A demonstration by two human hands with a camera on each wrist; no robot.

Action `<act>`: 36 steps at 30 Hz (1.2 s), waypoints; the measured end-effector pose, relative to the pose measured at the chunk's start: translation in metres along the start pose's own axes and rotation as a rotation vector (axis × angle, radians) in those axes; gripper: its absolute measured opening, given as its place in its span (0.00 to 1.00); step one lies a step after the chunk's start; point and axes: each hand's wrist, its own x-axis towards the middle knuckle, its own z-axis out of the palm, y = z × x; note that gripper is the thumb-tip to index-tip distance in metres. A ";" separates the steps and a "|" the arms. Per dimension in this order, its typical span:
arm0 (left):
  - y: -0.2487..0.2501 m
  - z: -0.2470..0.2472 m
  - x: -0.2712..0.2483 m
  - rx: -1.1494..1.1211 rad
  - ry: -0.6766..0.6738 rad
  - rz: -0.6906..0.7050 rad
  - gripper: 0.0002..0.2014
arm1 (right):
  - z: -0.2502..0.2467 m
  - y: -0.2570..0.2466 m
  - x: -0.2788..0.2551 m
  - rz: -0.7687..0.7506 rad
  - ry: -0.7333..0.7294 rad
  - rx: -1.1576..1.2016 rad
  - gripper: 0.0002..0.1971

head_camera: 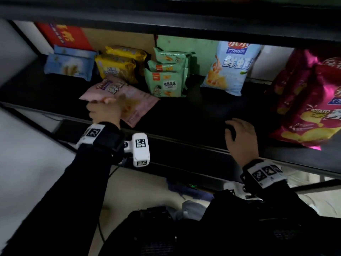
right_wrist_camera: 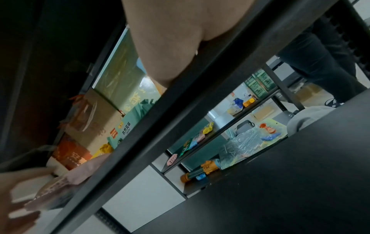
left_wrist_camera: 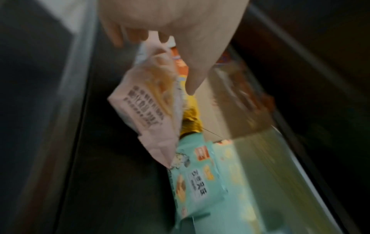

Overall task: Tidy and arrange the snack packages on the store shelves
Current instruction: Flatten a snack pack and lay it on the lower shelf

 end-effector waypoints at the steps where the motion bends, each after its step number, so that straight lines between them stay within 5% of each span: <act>1: -0.003 0.001 0.003 -0.039 -0.037 -0.036 0.31 | 0.000 0.001 0.000 0.000 -0.003 -0.004 0.12; 3: -0.004 0.000 0.006 -0.077 -0.202 -0.047 0.19 | 0.000 0.002 0.000 -0.002 -0.022 -0.013 0.13; 6: -0.004 -0.007 0.012 -0.057 -0.337 -0.134 0.28 | 0.000 0.003 -0.002 -0.001 -0.045 -0.016 0.14; 9: -0.002 -0.031 0.003 -0.136 -0.454 -0.179 0.15 | 0.000 0.003 -0.003 -0.001 -0.034 -0.004 0.14; 13: 0.003 -0.054 -0.041 -0.568 -0.757 -0.331 0.08 | -0.001 0.002 -0.003 0.022 -0.027 0.024 0.14; 16: 0.019 -0.031 -0.080 -0.663 -0.902 -0.004 0.15 | -0.004 0.004 -0.002 0.021 -0.062 0.041 0.14; 20: 0.061 0.024 -0.108 -0.381 -1.090 0.404 0.26 | -0.014 0.011 -0.004 -0.042 -0.141 0.000 0.15; 23: 0.090 0.071 -0.106 -0.197 -1.100 0.563 0.26 | -0.021 0.018 -0.007 -0.034 -0.140 -0.061 0.16; 27: 0.100 0.120 -0.092 -0.020 -1.148 0.615 0.25 | -0.025 0.021 -0.009 0.008 -0.129 -0.034 0.17; 32: 0.091 0.137 -0.089 -0.151 -1.337 0.468 0.22 | -0.025 0.021 -0.008 0.015 -0.122 -0.011 0.16; 36: 0.089 0.140 -0.088 -0.128 -1.271 0.432 0.28 | -0.024 0.019 -0.010 0.003 -0.082 0.000 0.15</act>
